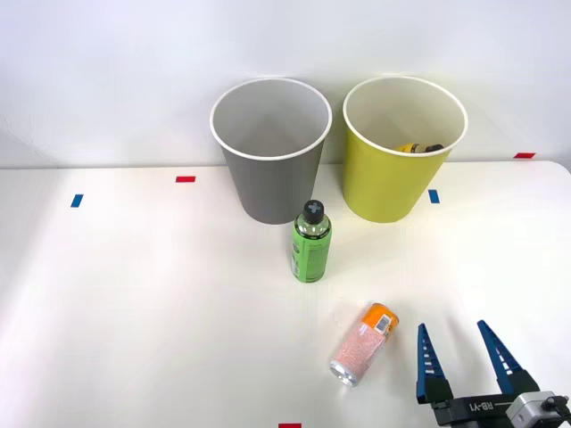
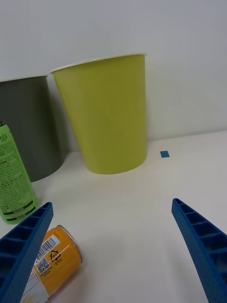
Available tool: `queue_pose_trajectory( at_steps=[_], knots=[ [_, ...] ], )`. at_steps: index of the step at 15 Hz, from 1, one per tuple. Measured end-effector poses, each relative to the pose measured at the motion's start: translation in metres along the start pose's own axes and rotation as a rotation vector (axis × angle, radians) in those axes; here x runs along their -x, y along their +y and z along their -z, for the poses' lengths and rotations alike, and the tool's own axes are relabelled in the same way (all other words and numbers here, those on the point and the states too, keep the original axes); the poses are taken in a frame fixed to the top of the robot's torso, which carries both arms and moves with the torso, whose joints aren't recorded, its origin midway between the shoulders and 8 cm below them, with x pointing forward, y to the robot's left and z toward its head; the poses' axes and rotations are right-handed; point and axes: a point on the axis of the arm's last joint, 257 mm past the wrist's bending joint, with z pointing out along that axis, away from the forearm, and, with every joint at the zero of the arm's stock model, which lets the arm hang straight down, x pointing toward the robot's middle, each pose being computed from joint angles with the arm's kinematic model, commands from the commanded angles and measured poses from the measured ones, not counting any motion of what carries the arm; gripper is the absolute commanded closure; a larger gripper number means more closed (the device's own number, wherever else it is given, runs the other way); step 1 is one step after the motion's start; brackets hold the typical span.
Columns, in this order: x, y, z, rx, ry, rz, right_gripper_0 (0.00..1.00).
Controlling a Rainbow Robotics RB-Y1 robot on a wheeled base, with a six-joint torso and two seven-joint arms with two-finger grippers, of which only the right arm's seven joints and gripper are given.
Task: Put cans in the gray bin, plastic bottles in the light green bin
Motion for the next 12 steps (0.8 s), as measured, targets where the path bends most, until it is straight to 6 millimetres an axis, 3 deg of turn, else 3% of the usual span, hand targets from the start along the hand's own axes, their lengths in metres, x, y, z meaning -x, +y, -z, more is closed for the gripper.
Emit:
queue_pose_trajectory(
  at_steps=[12],
  knots=[
    [0.0000,0.0000,0.0000,0.000,0.000,0.000,0.14]
  ],
)
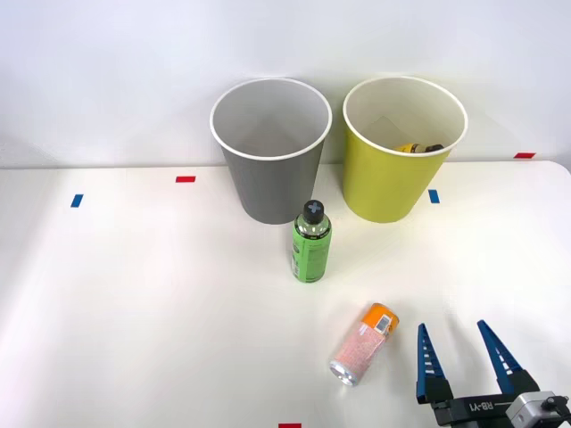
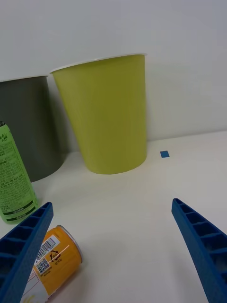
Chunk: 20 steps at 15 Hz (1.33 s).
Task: Put cans in the gray bin, plastic bottles in the light green bin
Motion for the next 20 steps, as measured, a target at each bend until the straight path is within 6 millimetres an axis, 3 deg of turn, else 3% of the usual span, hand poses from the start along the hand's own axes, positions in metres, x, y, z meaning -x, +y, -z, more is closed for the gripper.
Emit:
queue_pose_trajectory(
  at_steps=[20],
  knots=[
    [0.0000,0.0000,0.0000,0.000,0.000,0.000,0.14]
  ],
)
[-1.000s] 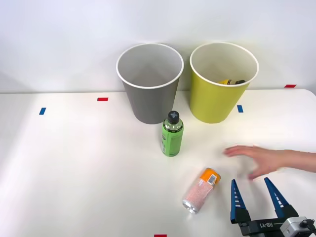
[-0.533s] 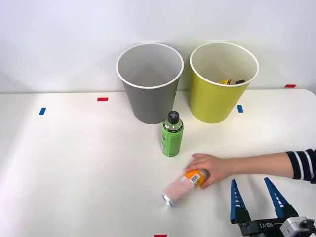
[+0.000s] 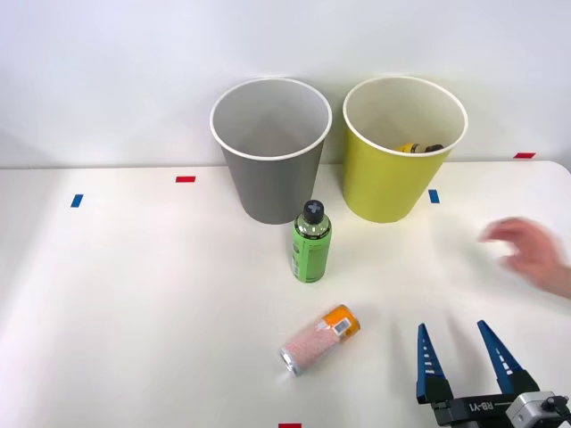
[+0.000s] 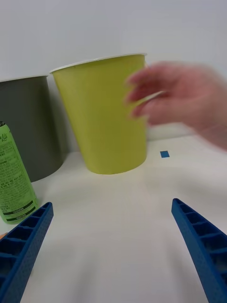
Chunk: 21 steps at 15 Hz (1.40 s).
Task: Put cans in the gray bin, plastic bottles in the light green bin
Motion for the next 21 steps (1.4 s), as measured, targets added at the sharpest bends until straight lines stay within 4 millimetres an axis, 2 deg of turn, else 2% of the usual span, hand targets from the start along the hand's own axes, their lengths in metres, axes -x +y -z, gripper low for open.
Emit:
queue_pose_trajectory(
  at_steps=[21],
  knots=[
    [0.0000,0.0000,0.0000,0.000,0.000,0.000,0.14]
  ],
)
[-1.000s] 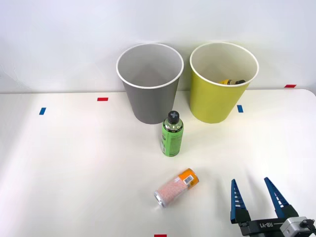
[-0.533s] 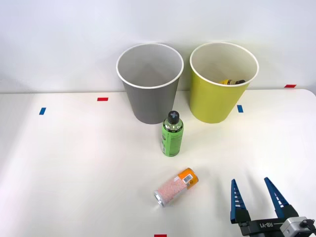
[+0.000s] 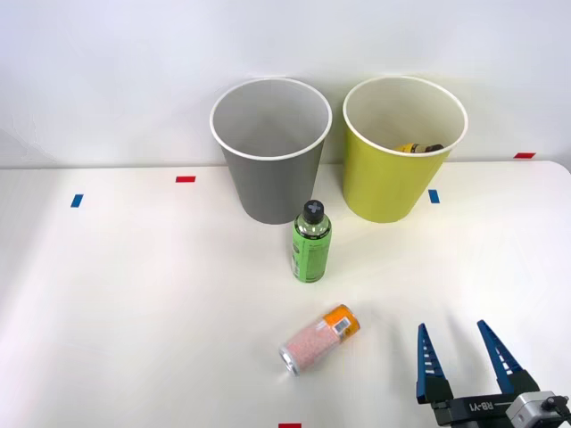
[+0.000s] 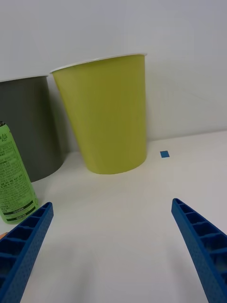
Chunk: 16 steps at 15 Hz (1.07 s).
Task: Put cans in the gray bin, plastic bottles in the light green bin
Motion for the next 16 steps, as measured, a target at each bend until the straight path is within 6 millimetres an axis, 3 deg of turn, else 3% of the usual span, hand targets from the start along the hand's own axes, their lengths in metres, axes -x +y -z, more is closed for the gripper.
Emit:
queue_pose_trajectory(
  at_steps=[3,8,16],
  knots=[
    [-0.022,-0.008,0.007,-0.008,0.041,-0.031,0.14],
    [-0.012,-0.014,-0.002,0.063,0.031,0.017,0.14],
    [-0.014,-0.022,-0.047,0.047,0.242,0.168,0.14]
  ],
)
